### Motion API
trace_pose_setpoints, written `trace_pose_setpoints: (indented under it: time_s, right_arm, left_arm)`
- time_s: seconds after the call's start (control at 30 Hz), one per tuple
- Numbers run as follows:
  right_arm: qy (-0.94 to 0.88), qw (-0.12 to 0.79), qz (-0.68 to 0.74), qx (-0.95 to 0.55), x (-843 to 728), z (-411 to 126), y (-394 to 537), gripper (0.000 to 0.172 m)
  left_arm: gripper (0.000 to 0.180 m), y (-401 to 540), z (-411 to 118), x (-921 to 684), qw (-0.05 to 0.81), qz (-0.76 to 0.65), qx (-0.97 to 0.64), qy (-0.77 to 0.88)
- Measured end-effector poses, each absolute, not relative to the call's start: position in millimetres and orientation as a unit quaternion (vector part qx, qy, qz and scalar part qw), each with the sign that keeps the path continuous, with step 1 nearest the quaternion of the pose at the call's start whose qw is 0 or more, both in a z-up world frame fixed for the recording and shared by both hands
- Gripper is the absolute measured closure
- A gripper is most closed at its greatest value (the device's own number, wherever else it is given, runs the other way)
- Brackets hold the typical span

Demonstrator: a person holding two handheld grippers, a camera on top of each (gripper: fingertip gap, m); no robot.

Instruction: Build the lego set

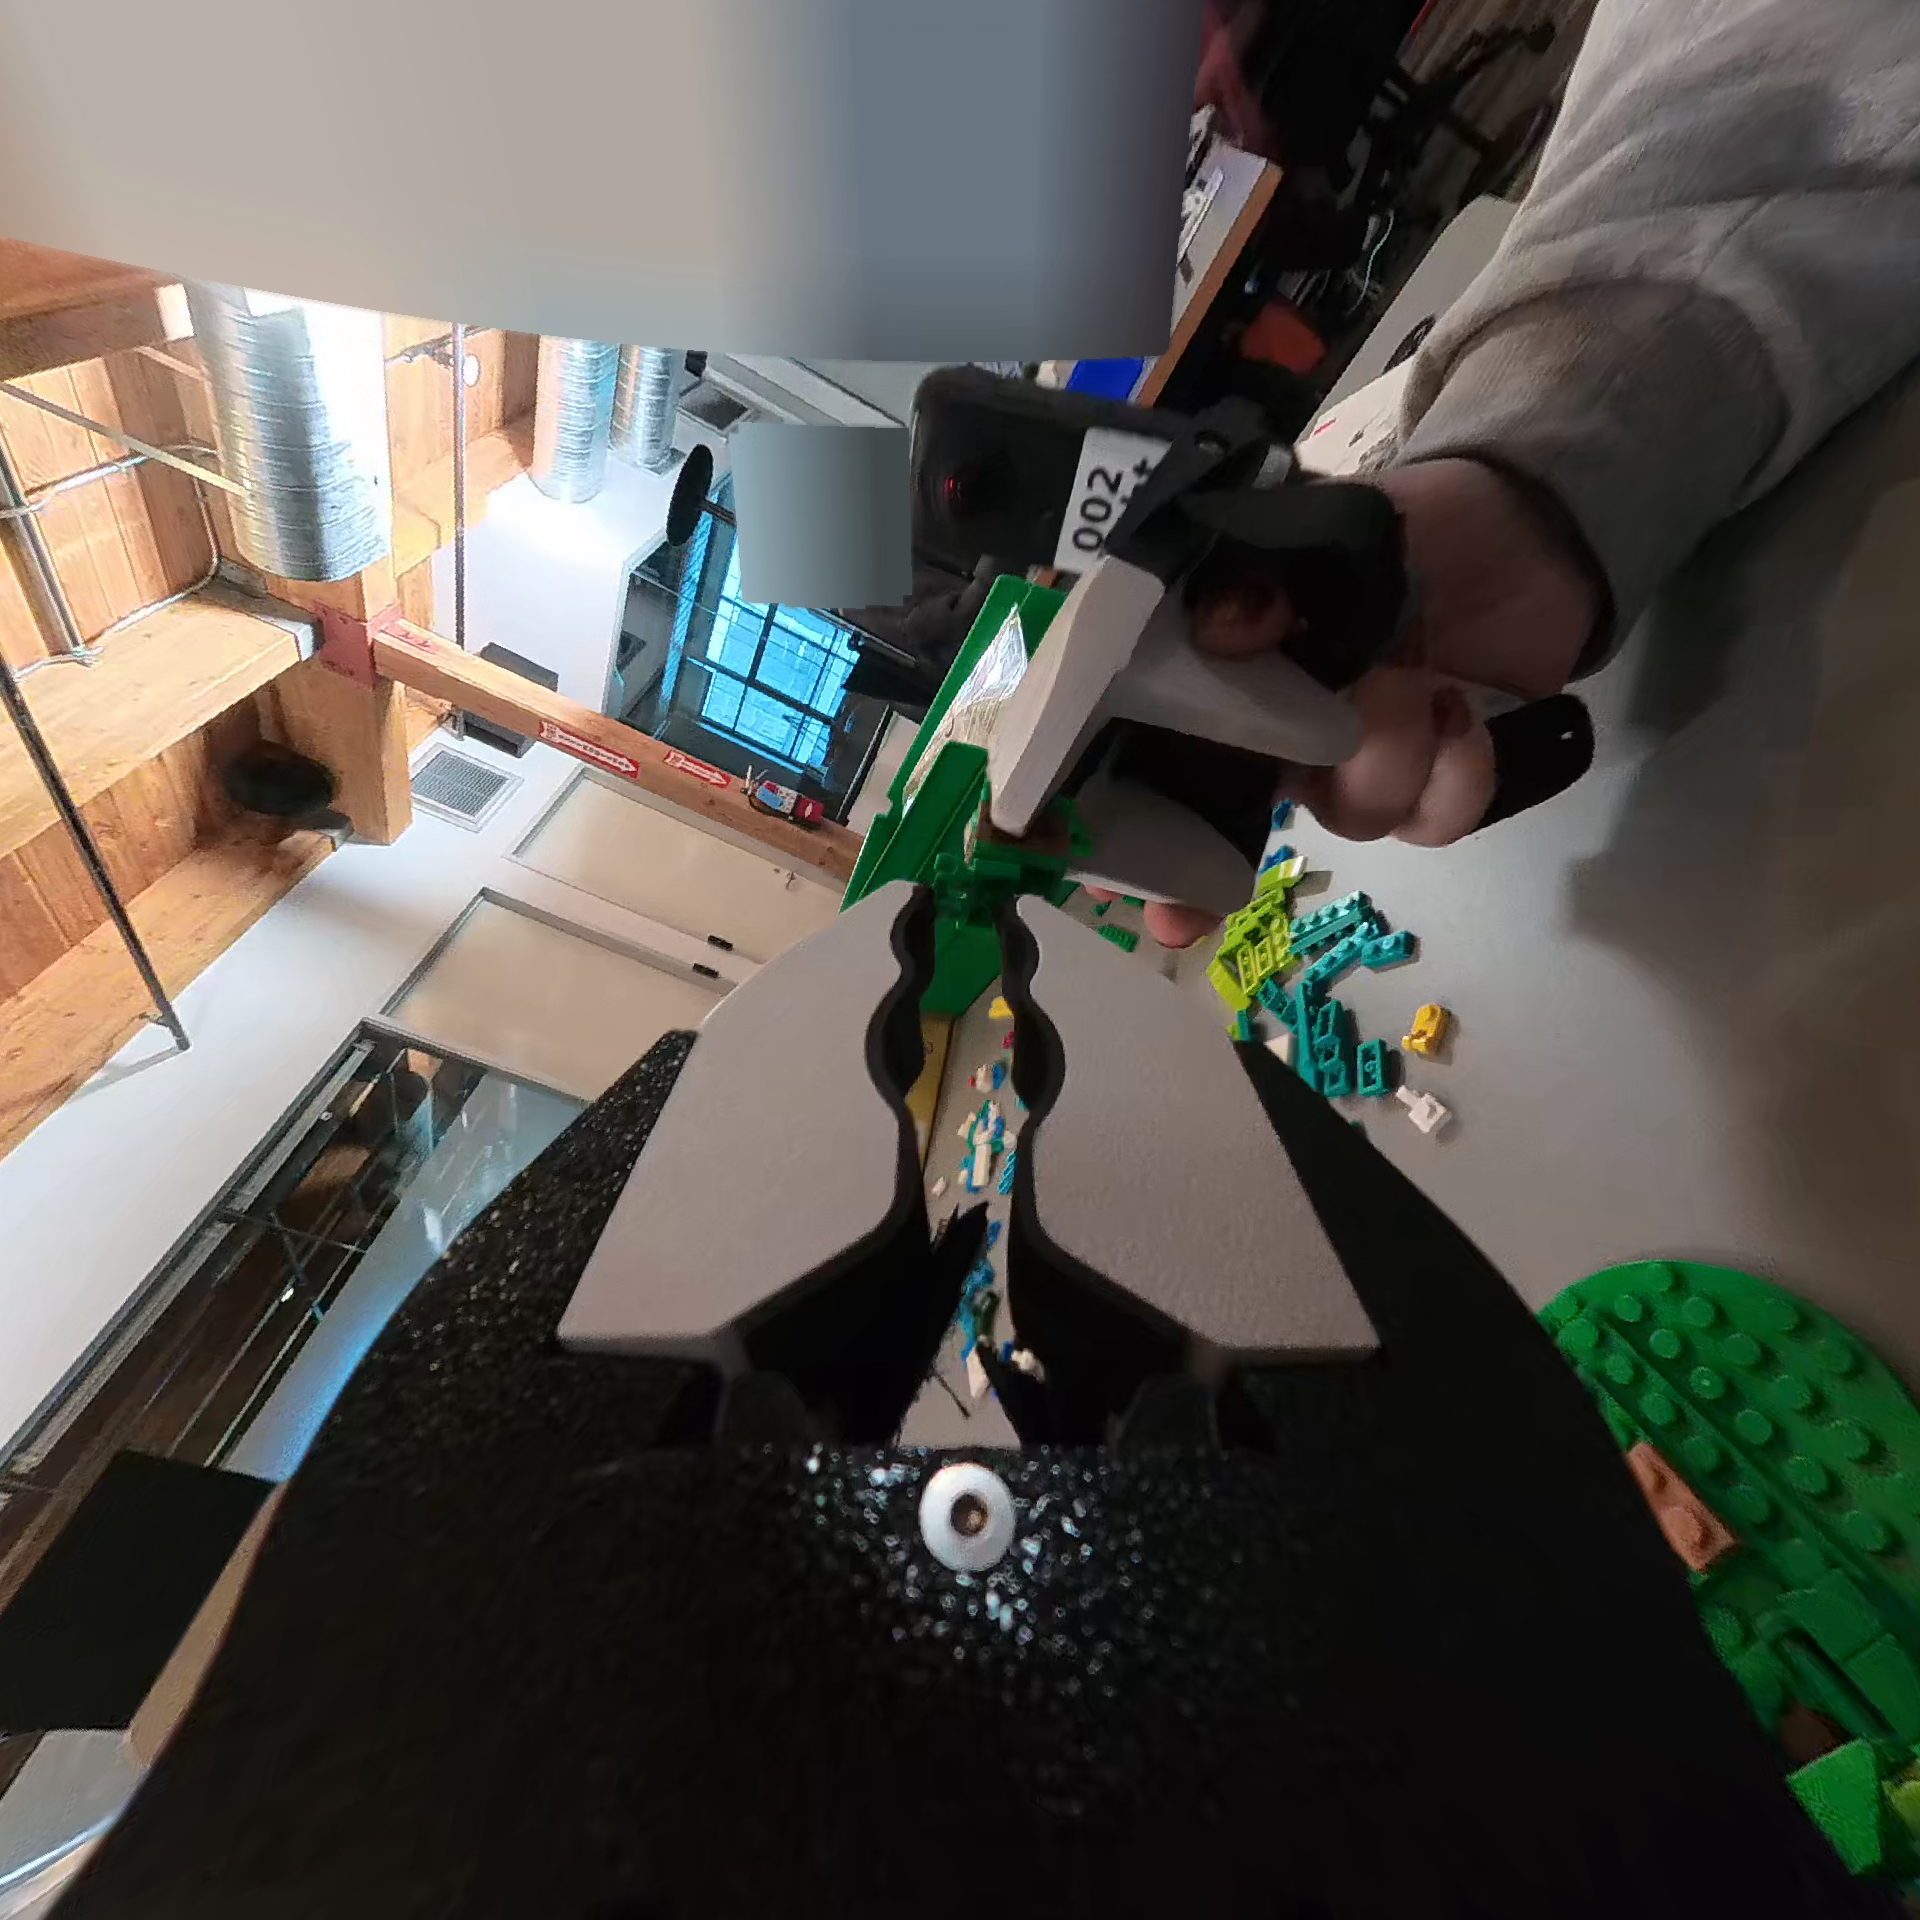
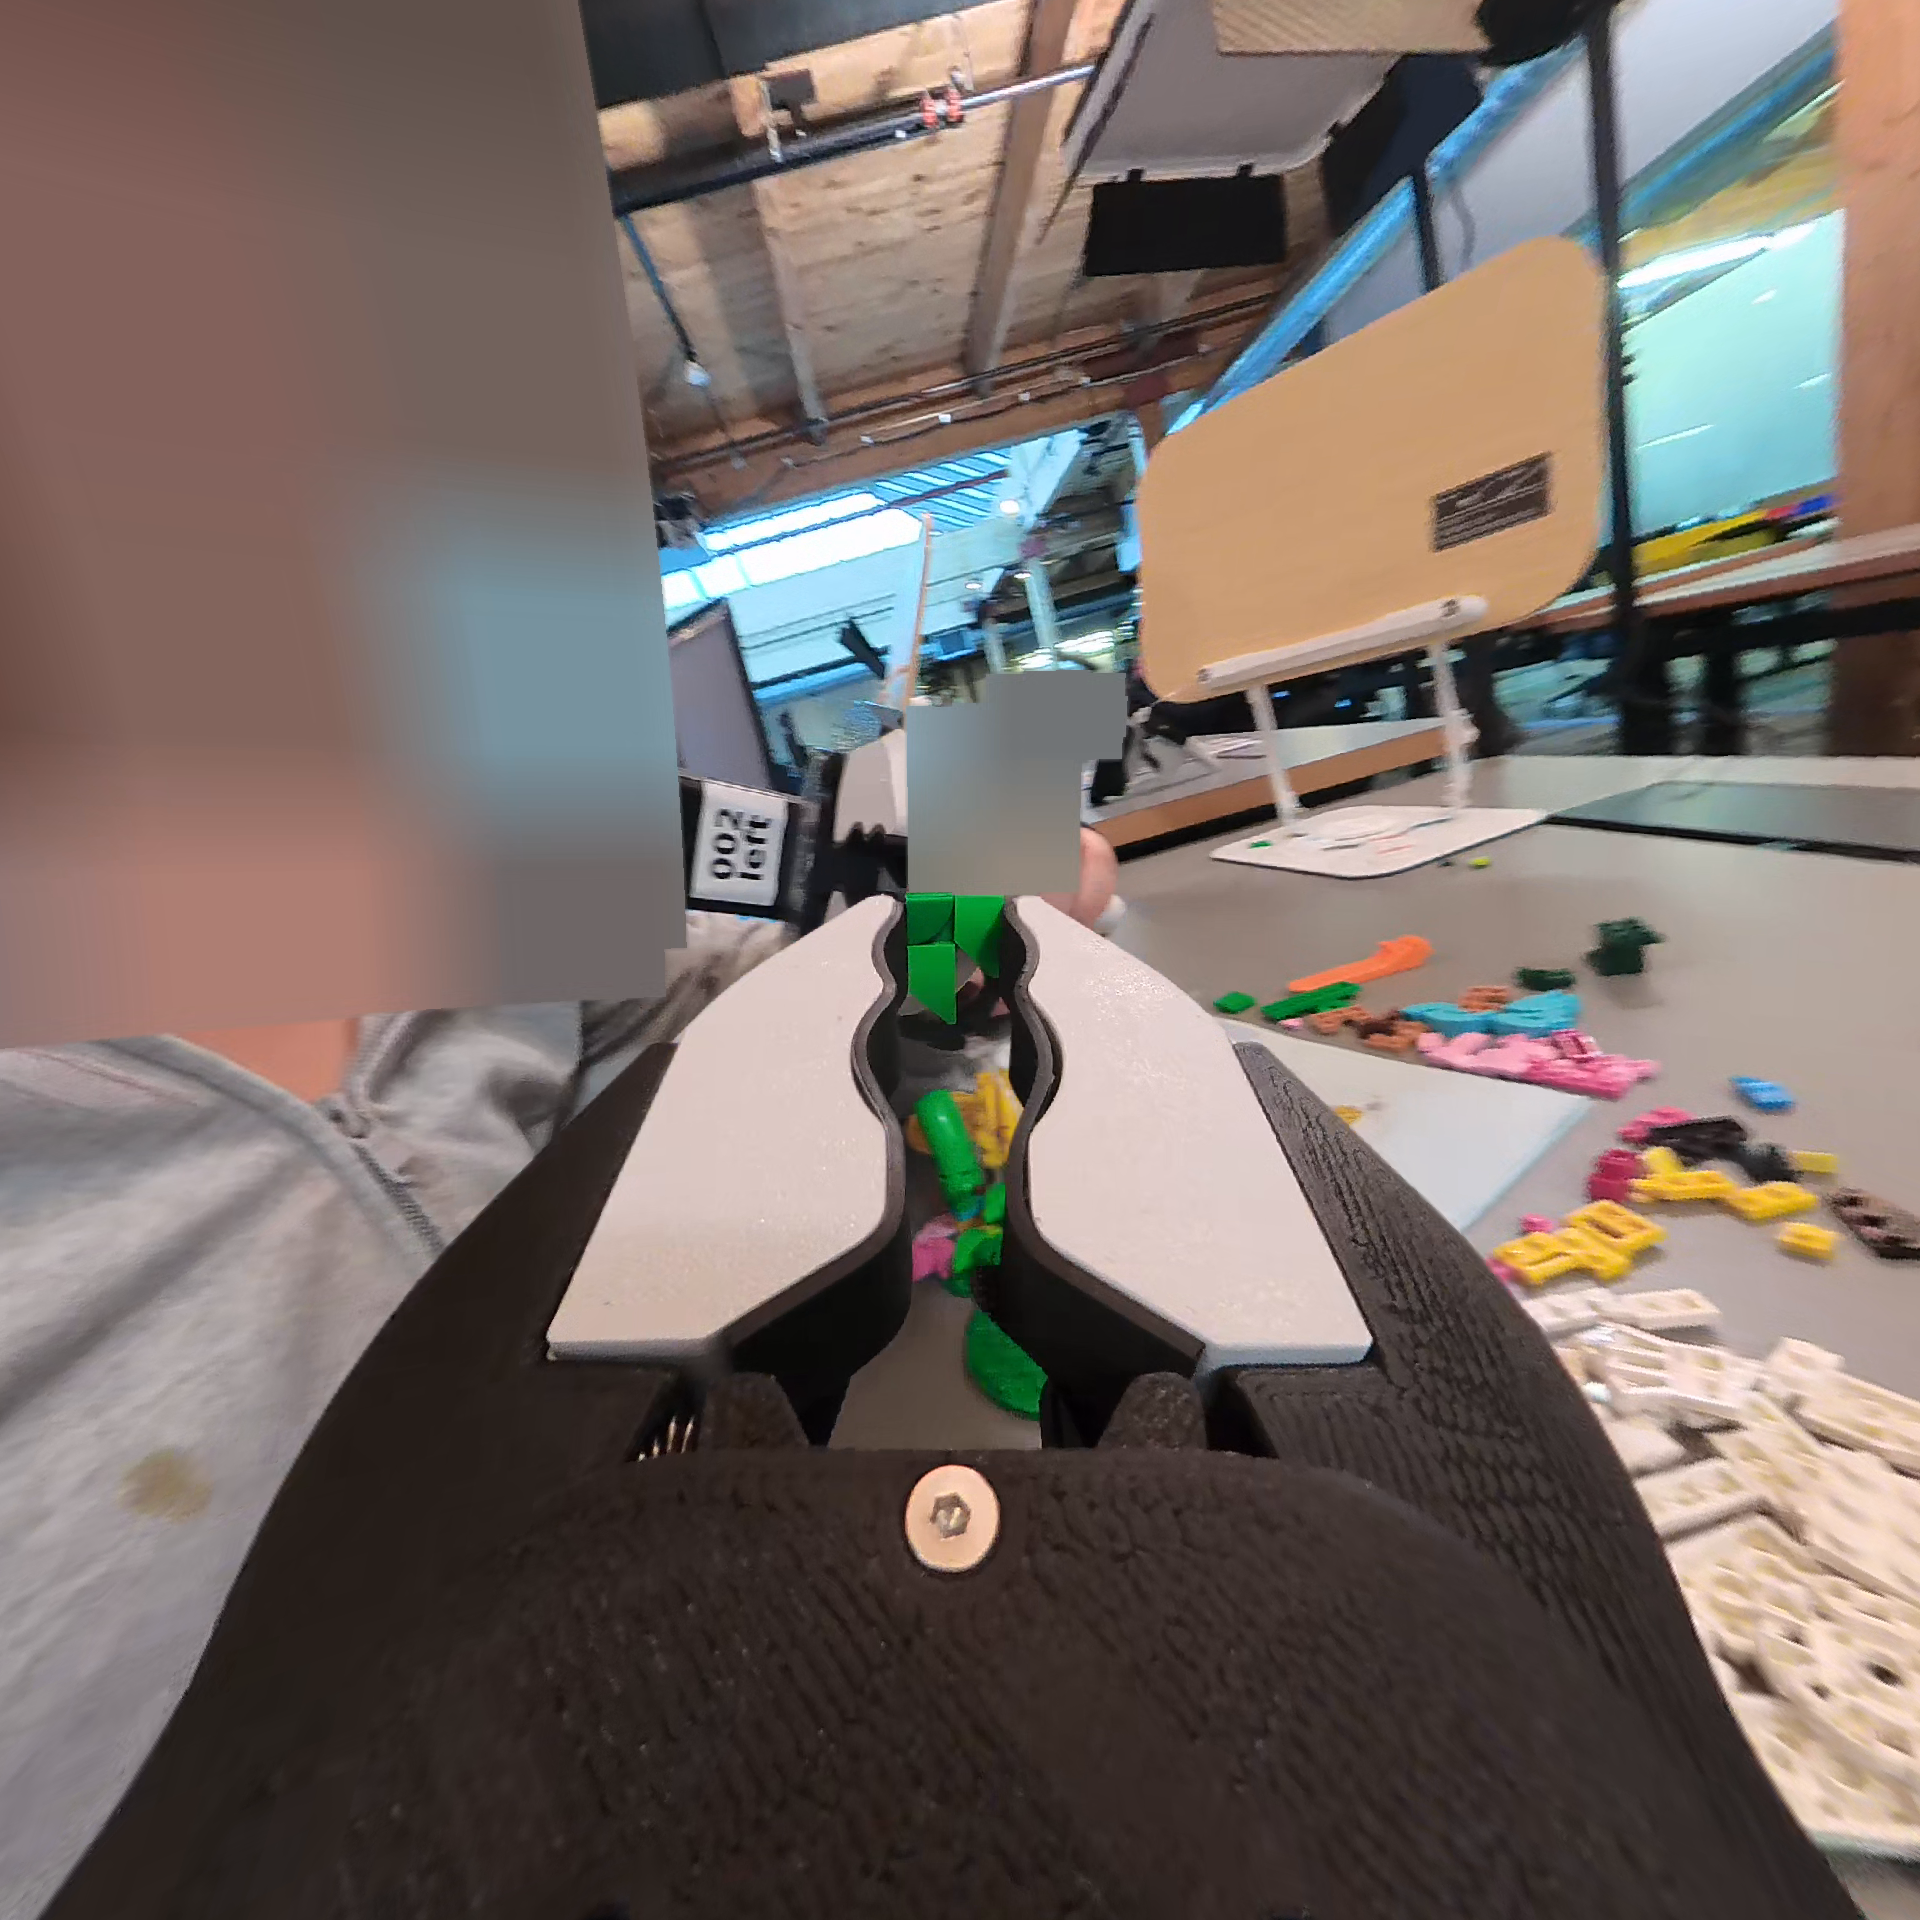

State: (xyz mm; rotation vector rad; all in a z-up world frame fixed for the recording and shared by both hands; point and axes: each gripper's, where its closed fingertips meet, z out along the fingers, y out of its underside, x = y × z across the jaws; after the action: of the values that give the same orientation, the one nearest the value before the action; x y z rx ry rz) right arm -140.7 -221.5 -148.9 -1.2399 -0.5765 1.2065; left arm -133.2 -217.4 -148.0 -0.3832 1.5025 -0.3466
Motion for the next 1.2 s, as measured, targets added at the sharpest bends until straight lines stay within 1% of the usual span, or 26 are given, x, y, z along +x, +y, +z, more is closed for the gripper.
trace_pose_setpoints:
  time_s: [0.27,0.47,0.77,0.97,1.13,1.2]
  right_arm:
    - [-0.243,0.662,0.431,-0.563,-137,-154,-211,0.156]
    - [-0.222,0.676,0.385,-0.587,-133,-158,-200,0.157]
    - [-0.212,0.702,0.344,-0.586,-134,-148,-198,0.156]
    - [-0.211,0.705,0.343,-0.583,-134,-147,-198,0.156]
    - [-0.202,0.691,0.385,-0.578,-130,-147,-195,0.156]
    - [-0.190,0.688,0.398,-0.577,-125,-147,-193,0.156]
  left_arm:
    - [0.169,-205,-153,-129,0.706,-0.097,-0.190,0.675]
    - [0.169,-194,-158,-126,0.703,-0.018,-0.204,0.681]
    - [0.169,-192,-149,-127,0.708,0.018,-0.212,0.673]
    - [0.169,-192,-149,-126,0.706,0.010,-0.221,0.673]
    - [0.168,-189,-151,-124,0.696,-0.004,-0.233,0.679]
    - [0.164,-188,-152,-124,0.691,-0.010,-0.245,0.680]
